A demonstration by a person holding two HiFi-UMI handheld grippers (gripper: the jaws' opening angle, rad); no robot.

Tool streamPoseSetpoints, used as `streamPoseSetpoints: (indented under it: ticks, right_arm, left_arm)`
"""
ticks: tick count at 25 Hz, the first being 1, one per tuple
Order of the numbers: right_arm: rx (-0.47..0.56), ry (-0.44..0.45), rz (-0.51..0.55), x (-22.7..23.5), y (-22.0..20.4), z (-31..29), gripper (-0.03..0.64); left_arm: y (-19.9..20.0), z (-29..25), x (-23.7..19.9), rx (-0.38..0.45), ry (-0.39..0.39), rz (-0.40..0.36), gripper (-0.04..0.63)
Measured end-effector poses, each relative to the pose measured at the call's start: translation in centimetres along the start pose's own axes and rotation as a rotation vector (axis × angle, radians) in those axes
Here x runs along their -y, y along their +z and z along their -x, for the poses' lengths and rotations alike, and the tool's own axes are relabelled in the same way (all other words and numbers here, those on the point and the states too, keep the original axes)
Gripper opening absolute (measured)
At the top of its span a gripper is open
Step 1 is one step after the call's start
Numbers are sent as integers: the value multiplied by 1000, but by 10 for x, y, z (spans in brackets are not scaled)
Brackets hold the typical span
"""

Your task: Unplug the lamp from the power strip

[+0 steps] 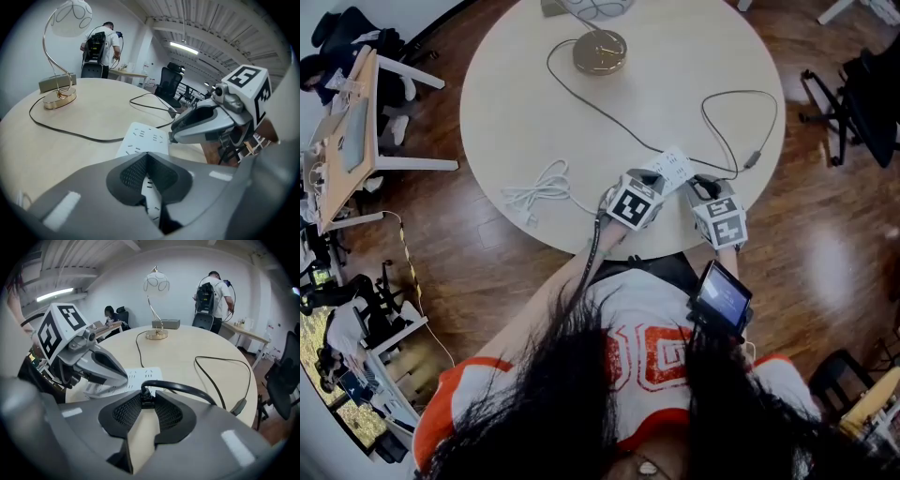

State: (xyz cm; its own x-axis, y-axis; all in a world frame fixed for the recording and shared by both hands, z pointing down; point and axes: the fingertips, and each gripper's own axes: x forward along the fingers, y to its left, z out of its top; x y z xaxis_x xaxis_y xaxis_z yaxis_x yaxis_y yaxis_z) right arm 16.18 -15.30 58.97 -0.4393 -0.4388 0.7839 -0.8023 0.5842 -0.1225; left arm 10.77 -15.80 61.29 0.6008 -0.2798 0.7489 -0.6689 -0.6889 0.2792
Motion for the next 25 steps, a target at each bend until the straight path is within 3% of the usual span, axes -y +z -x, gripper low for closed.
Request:
streamPoseSetpoints:
  ticks: [5, 9, 15, 18, 21, 25]
  right_arm:
    - [-27, 8, 9, -4, -12, -5, 93]
    - [-44, 11, 8, -7, -19, -7, 165]
    - [-57, -18, -21, -3, -29, 0, 166]
    - [-53, -40, -63, 2, -36, 7, 166]
    - [-25, -83, -125, 11, -42, 18, 159]
    - [57, -176, -224, 27, -40, 36, 70]
  left_arm:
    - [1, 1, -1, 7, 11, -13, 0]
    - [-2, -5, 1, 17, 8, -36, 0]
    - [-4, -4, 4, 27, -3, -114, 0]
    - [-6, 4, 9, 34, -34, -106, 0]
    - [0, 18, 16, 76, -54, -76, 0]
    - [5, 33, 21, 119, -70, -63, 0]
